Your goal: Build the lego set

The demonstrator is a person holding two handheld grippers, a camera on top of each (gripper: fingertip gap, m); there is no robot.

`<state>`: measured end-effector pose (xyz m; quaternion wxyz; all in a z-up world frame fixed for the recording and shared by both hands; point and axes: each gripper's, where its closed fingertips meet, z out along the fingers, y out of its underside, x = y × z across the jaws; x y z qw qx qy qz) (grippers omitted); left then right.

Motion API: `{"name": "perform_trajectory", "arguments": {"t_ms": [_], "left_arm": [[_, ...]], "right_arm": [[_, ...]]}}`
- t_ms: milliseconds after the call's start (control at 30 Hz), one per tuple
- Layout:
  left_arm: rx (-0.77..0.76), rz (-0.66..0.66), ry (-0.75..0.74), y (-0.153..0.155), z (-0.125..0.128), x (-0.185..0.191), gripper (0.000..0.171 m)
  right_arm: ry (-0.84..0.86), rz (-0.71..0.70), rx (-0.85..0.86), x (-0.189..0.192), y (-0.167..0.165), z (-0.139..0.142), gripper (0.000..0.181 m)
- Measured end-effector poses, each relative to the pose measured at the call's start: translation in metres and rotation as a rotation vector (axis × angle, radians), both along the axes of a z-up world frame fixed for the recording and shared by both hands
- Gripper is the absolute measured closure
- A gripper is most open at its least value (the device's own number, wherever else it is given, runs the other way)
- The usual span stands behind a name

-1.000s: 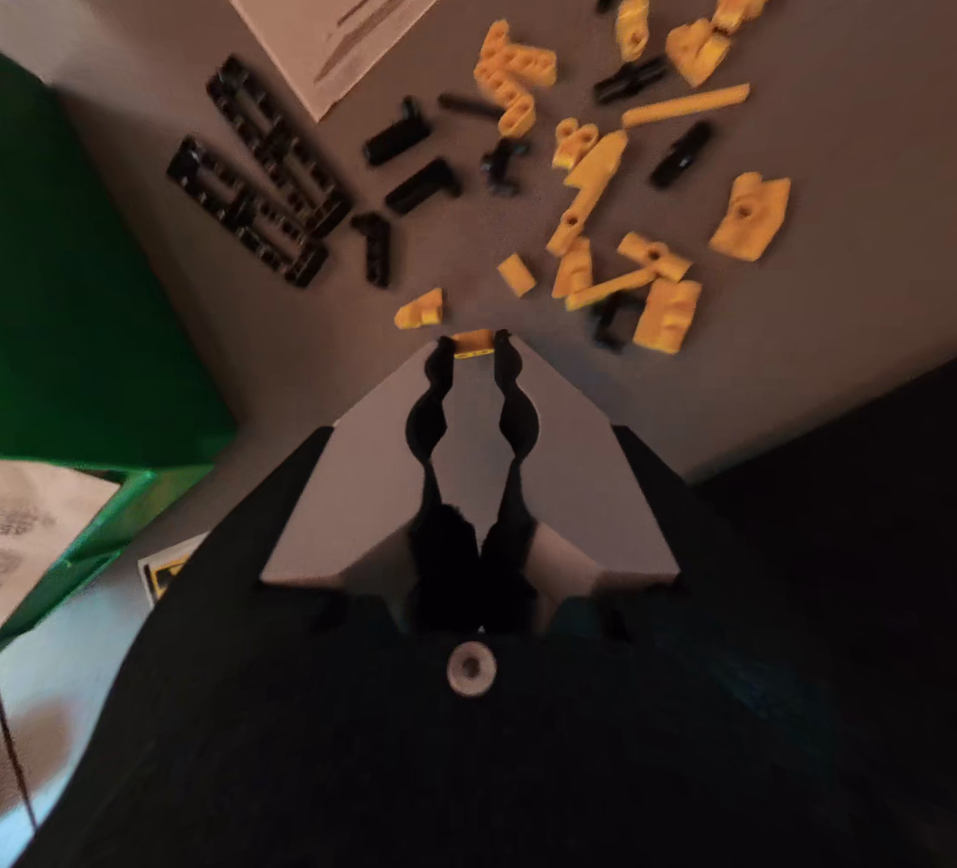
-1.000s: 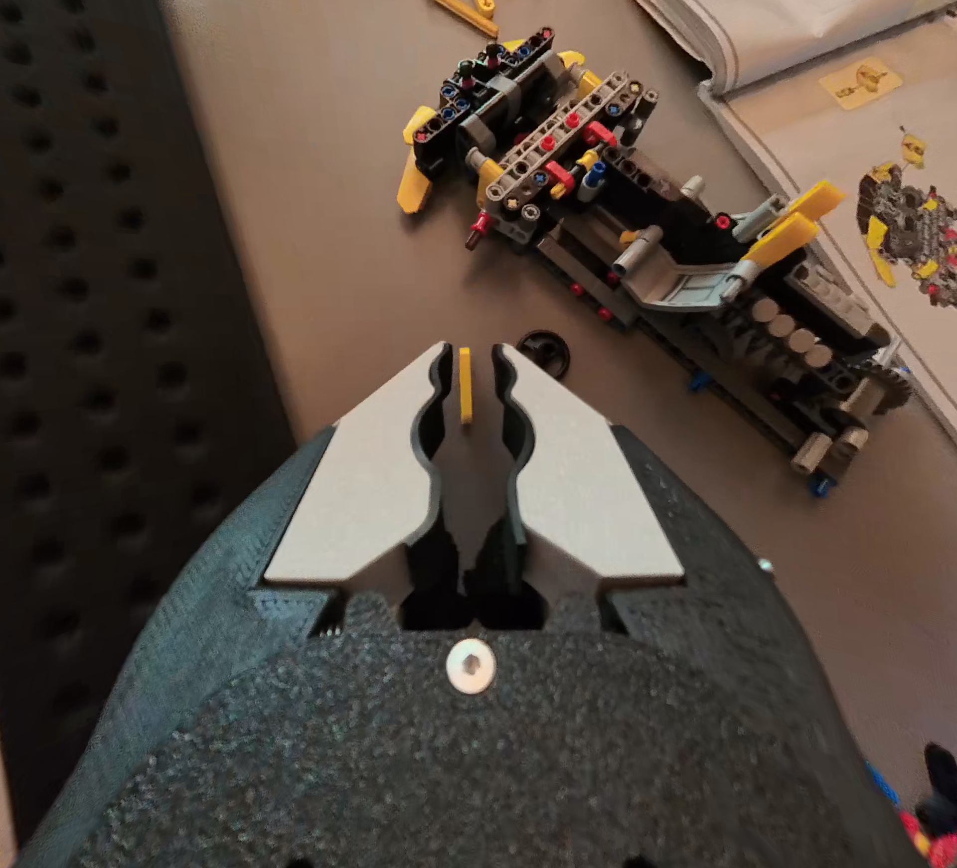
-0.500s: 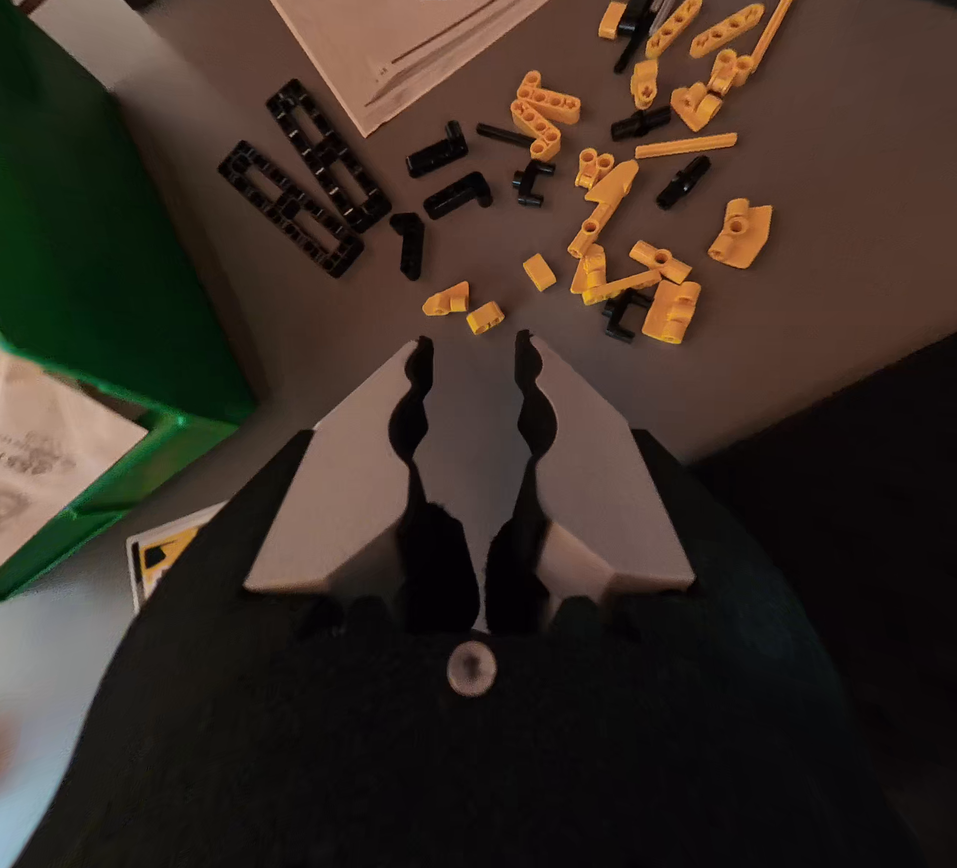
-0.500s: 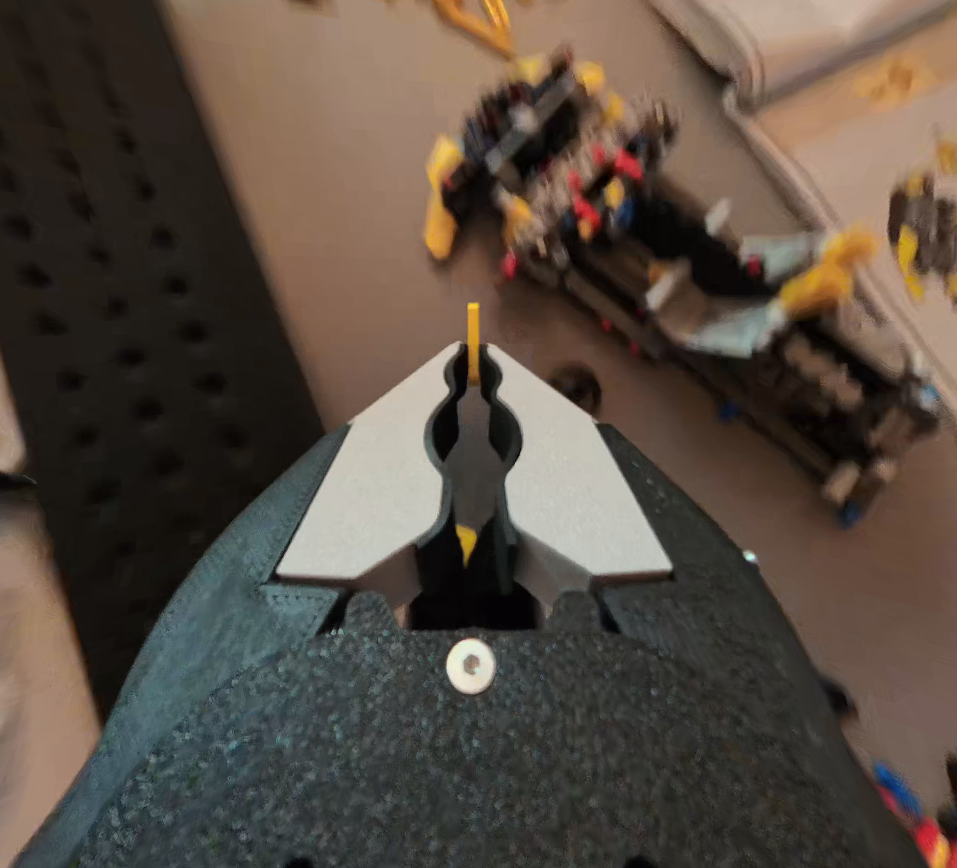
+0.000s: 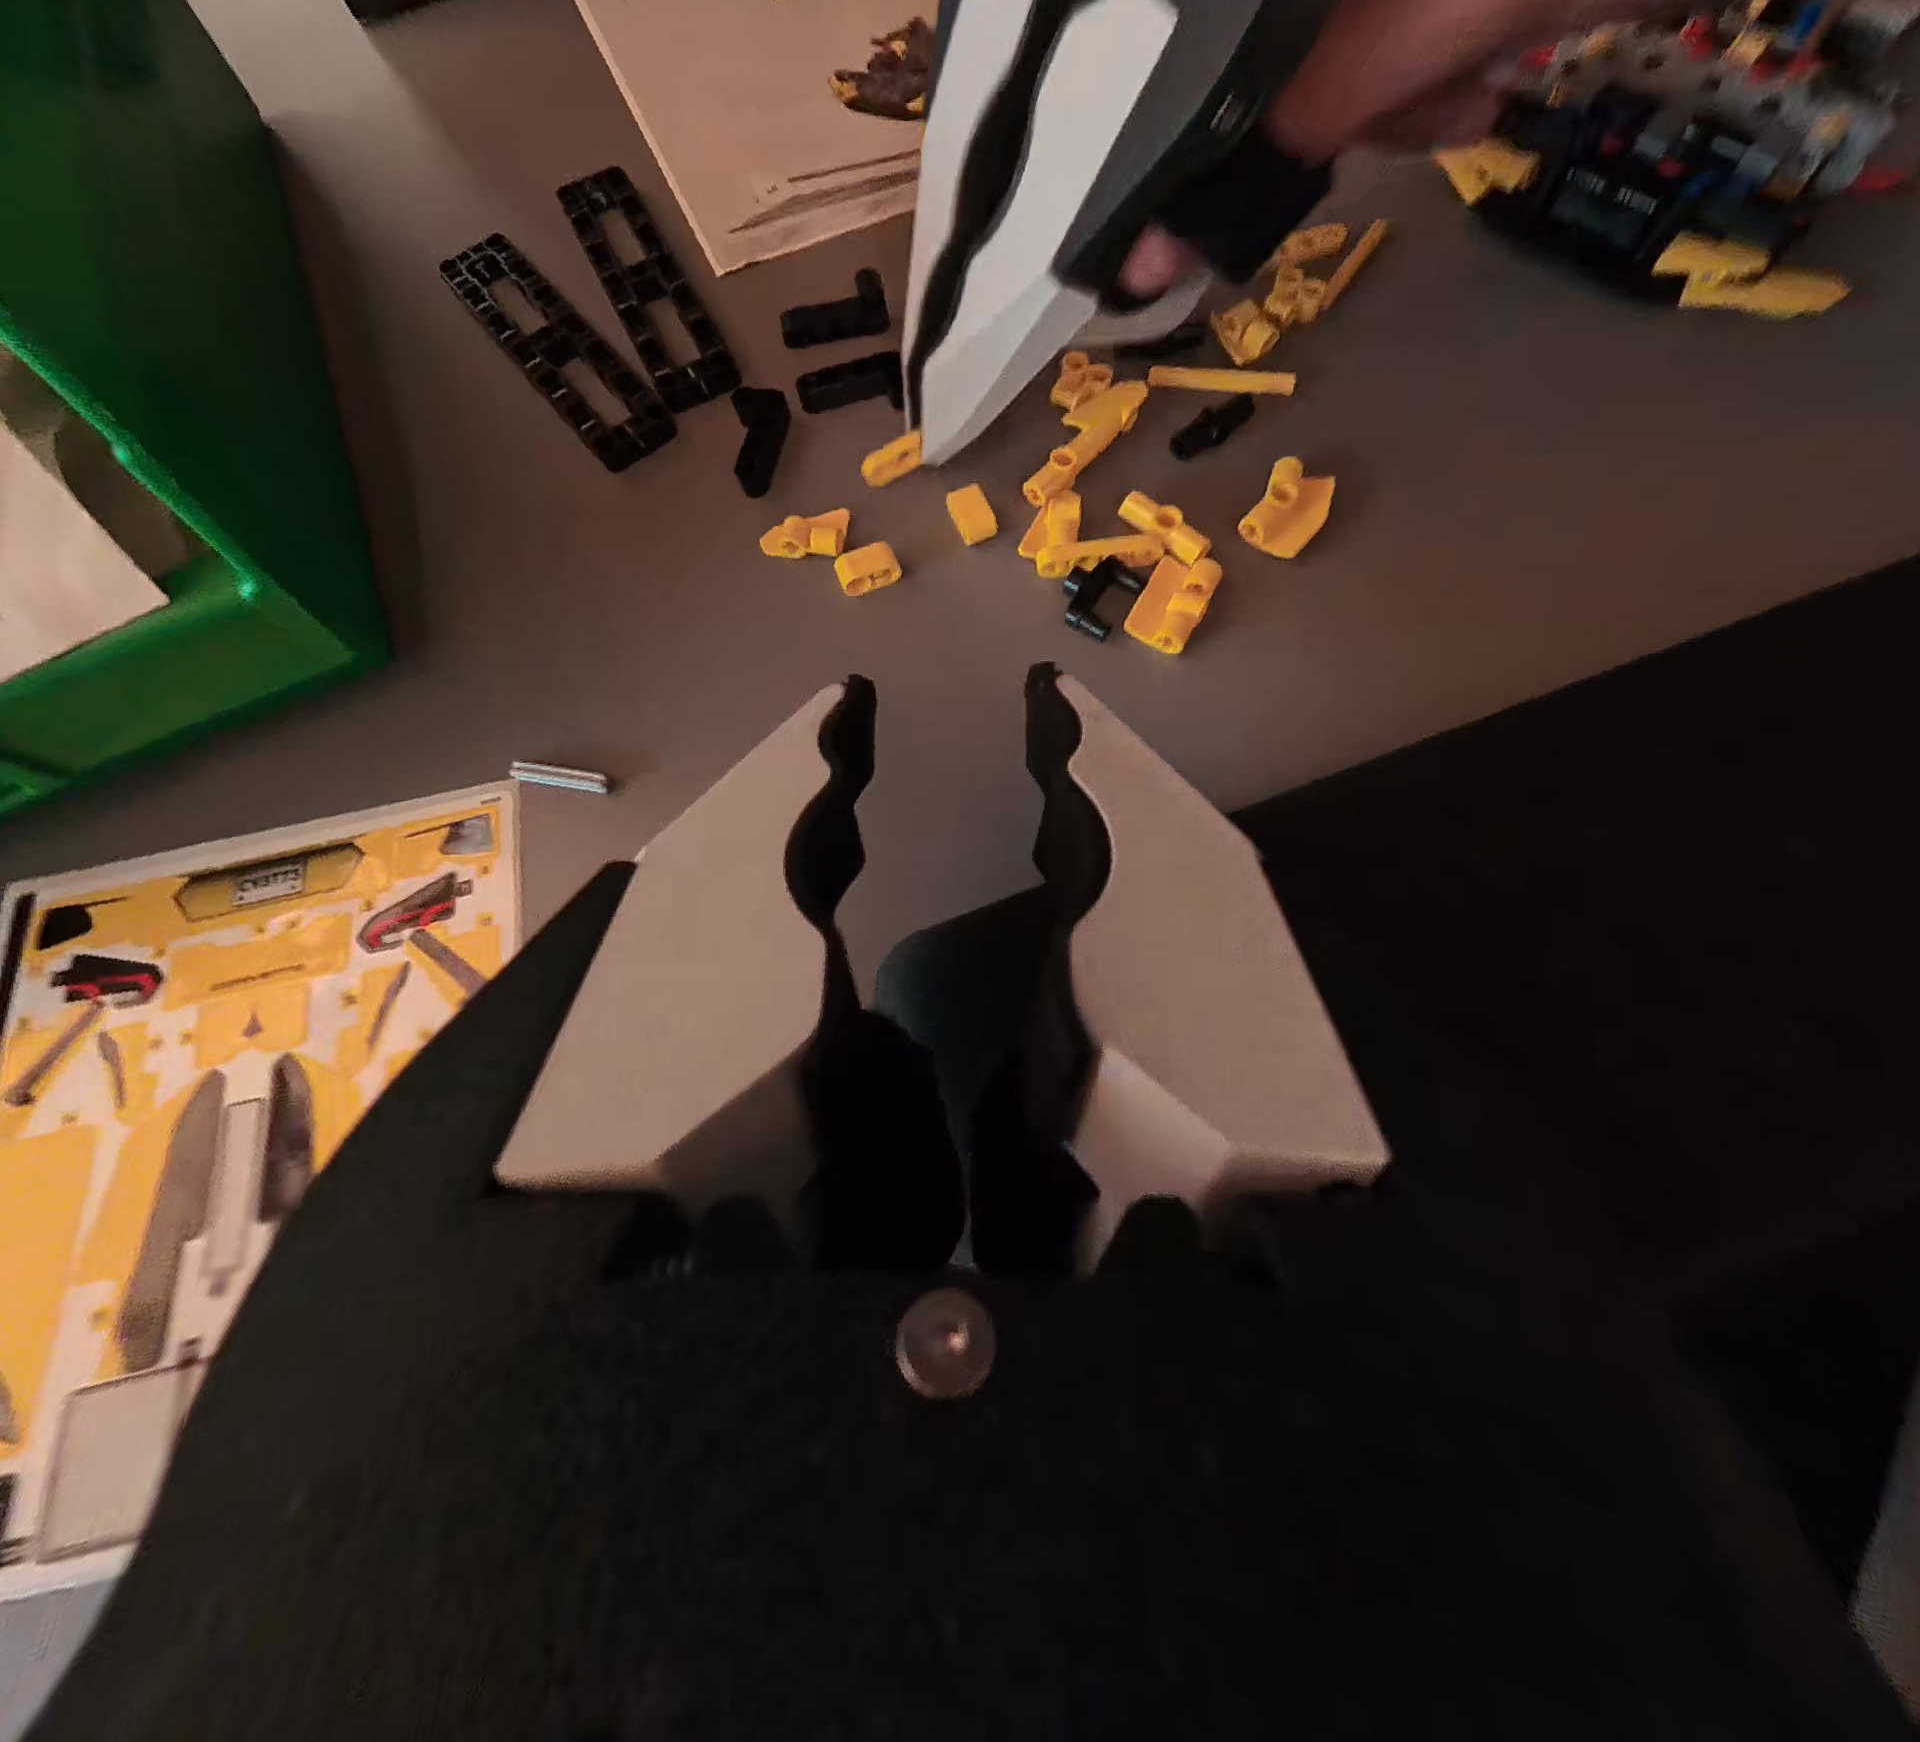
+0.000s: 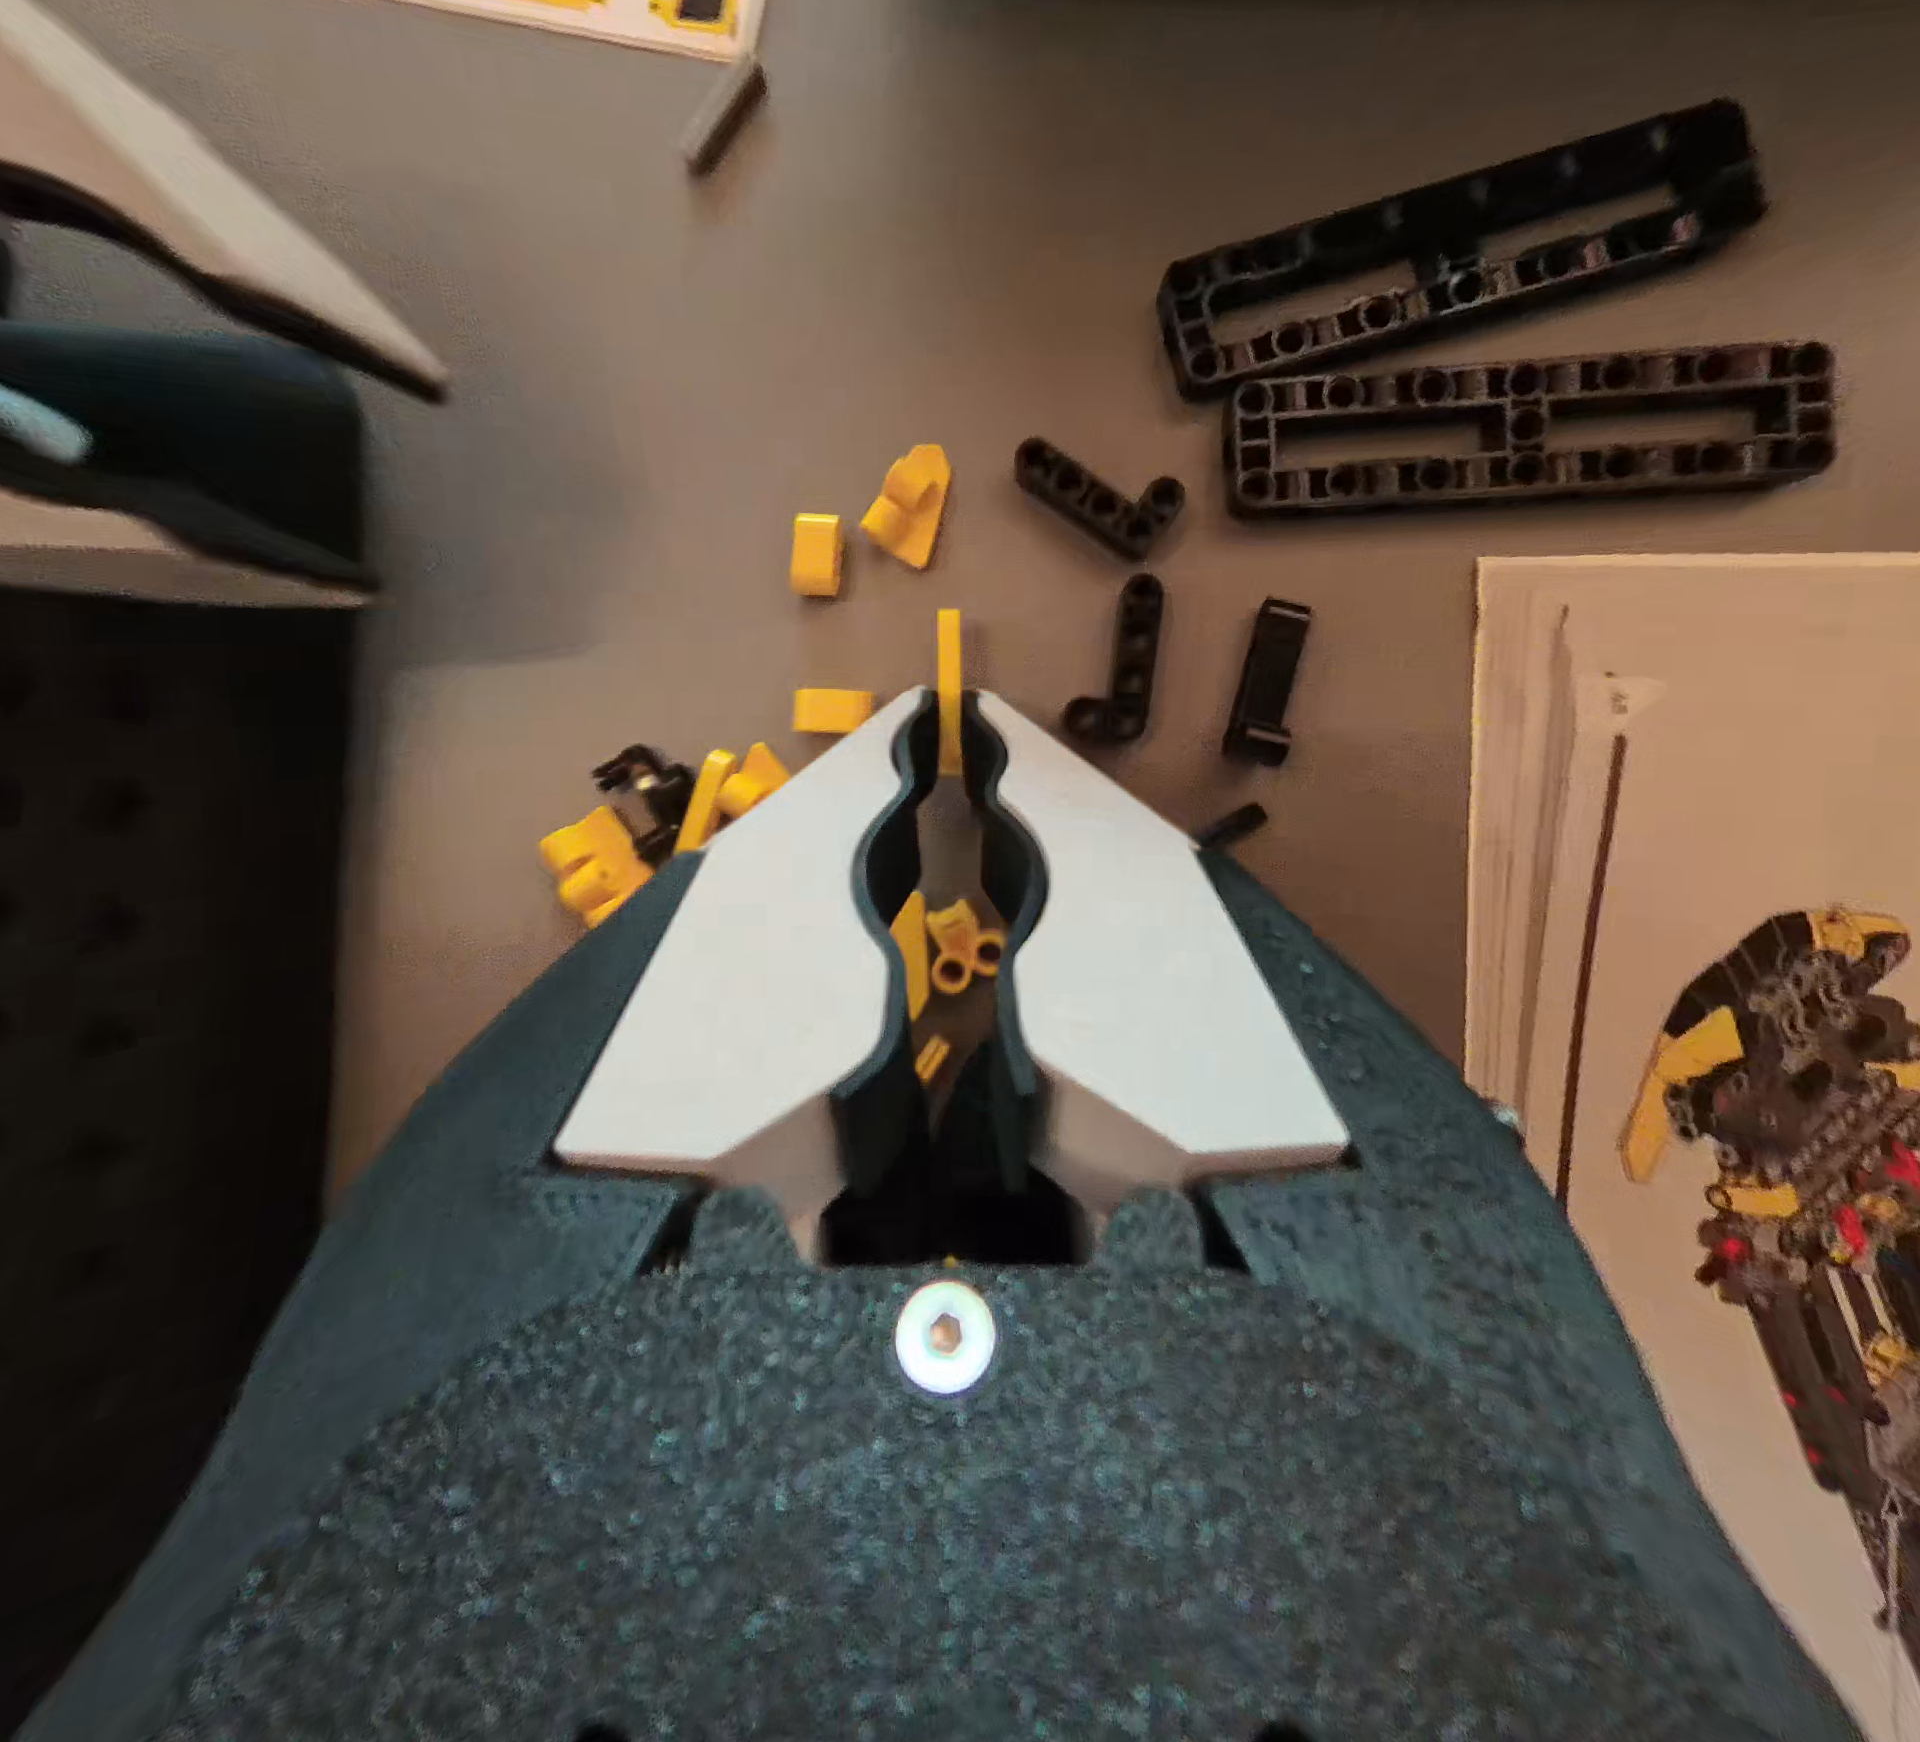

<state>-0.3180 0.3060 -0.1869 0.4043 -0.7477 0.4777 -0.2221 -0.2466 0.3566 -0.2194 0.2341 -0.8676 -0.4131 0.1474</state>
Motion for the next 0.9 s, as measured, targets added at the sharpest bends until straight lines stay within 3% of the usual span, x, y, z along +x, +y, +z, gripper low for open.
{"name": "perform_trajectory", "arguments": {"t_ms": [167,267,367,467,567,667,767,900], "left_arm": [[-0.029,-0.012,-0.030,-0.006,0.001,0.002,0.145],[-0.008,-0.023,-0.030,-0.010,0.004,0.007,0.145],[0.029,-0.089,-0.062,-0.027,0.013,0.020,0.145],[0.021,-0.215,-0.099,-0.055,0.023,0.041,0.145],[0.012,-0.369,-0.085,-0.089,0.029,0.075,0.145],[0.026,-0.553,-0.030,-0.131,0.030,0.113,0.144],[0.016,-0.724,0.033,-0.174,0.026,0.154,0.144],[0.067,-0.912,0.100,-0.216,0.016,0.206,0.143]], "right_arm": [[0.040,-0.036,-0.016,-0.002,0.004,-0.001,0.174],[0.109,-0.064,0.020,0.015,-0.015,0.036,0.166],[0.104,-0.172,0.151,0.081,-0.062,0.089,0.160],[0.047,-0.337,0.217,0.173,-0.148,0.113,0.164],[0.060,-0.518,0.161,0.237,-0.241,0.092,0.161],[0.088,-0.619,0.112,0.254,-0.310,0.059,0.157],[0.064,-0.679,0.078,0.255,-0.349,0.031,0.155],[0.001,-0.637,0.093,0.250,-0.357,0.008,0.152]]}}
